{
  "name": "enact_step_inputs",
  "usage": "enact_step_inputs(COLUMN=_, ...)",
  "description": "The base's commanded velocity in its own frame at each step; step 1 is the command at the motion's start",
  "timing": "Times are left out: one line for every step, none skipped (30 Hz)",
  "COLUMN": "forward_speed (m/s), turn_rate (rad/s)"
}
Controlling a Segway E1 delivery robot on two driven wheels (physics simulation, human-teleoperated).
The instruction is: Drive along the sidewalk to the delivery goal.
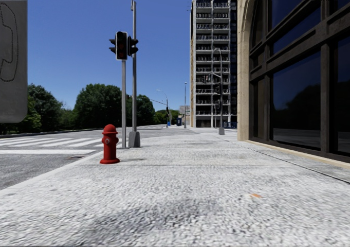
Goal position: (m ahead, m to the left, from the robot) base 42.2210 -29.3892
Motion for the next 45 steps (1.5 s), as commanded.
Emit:
enact_step_inputs(forward_speed=2.0, turn_rate=-0.22)
enact_step_inputs(forward_speed=2.0, turn_rate=-0.22)
enact_step_inputs(forward_speed=2.0, turn_rate=-0.22)
enact_step_inputs(forward_speed=2.0, turn_rate=-0.22)
enact_step_inputs(forward_speed=2.0, turn_rate=-0.22)
enact_step_inputs(forward_speed=2.0, turn_rate=-0.22)
enact_step_inputs(forward_speed=2.0, turn_rate=-0.22)
enact_step_inputs(forward_speed=2.0, turn_rate=-0.2)
enact_step_inputs(forward_speed=2.0, turn_rate=-0.2)
enact_step_inputs(forward_speed=2.0, turn_rate=-0.08)
enact_step_inputs(forward_speed=2.0, turn_rate=0.0)
enact_step_inputs(forward_speed=2.0, turn_rate=0.0)
enact_step_inputs(forward_speed=2.0, turn_rate=0.0)
enact_step_inputs(forward_speed=2.0, turn_rate=0.0)
enact_step_inputs(forward_speed=2.0, turn_rate=0.0)
enact_step_inputs(forward_speed=2.0, turn_rate=0.0)
enact_step_inputs(forward_speed=2.0, turn_rate=0.0)
enact_step_inputs(forward_speed=2.0, turn_rate=0.0)
enact_step_inputs(forward_speed=2.0, turn_rate=0.0)
enact_step_inputs(forward_speed=2.0, turn_rate=0.0)
enact_step_inputs(forward_speed=2.0, turn_rate=0.0)
enact_step_inputs(forward_speed=2.0, turn_rate=0.0)
enact_step_inputs(forward_speed=2.0, turn_rate=0.0)
enact_step_inputs(forward_speed=2.0, turn_rate=0.0)
enact_step_inputs(forward_speed=2.0, turn_rate=0.0)
enact_step_inputs(forward_speed=2.0, turn_rate=0.0)
enact_step_inputs(forward_speed=2.0, turn_rate=0.0)
enact_step_inputs(forward_speed=2.0, turn_rate=0.0)
enact_step_inputs(forward_speed=2.0, turn_rate=0.0)
enact_step_inputs(forward_speed=2.0, turn_rate=0.0)
enact_step_inputs(forward_speed=2.0, turn_rate=0.0)
enact_step_inputs(forward_speed=2.0, turn_rate=0.0)
enact_step_inputs(forward_speed=2.0, turn_rate=0.0)
enact_step_inputs(forward_speed=2.0, turn_rate=0.0)
enact_step_inputs(forward_speed=2.0, turn_rate=0.0)
enact_step_inputs(forward_speed=2.0, turn_rate=0.0)
enact_step_inputs(forward_speed=2.0, turn_rate=0.0)
enact_step_inputs(forward_speed=2.0, turn_rate=0.0)
enact_step_inputs(forward_speed=2.0, turn_rate=0.0)
enact_step_inputs(forward_speed=2.0, turn_rate=0.0)
enact_step_inputs(forward_speed=2.0, turn_rate=0.0)
enact_step_inputs(forward_speed=2.0, turn_rate=0.0)
enact_step_inputs(forward_speed=2.0, turn_rate=0.0)
enact_step_inputs(forward_speed=2.0, turn_rate=0.0)
enact_step_inputs(forward_speed=2.0, turn_rate=0.0)
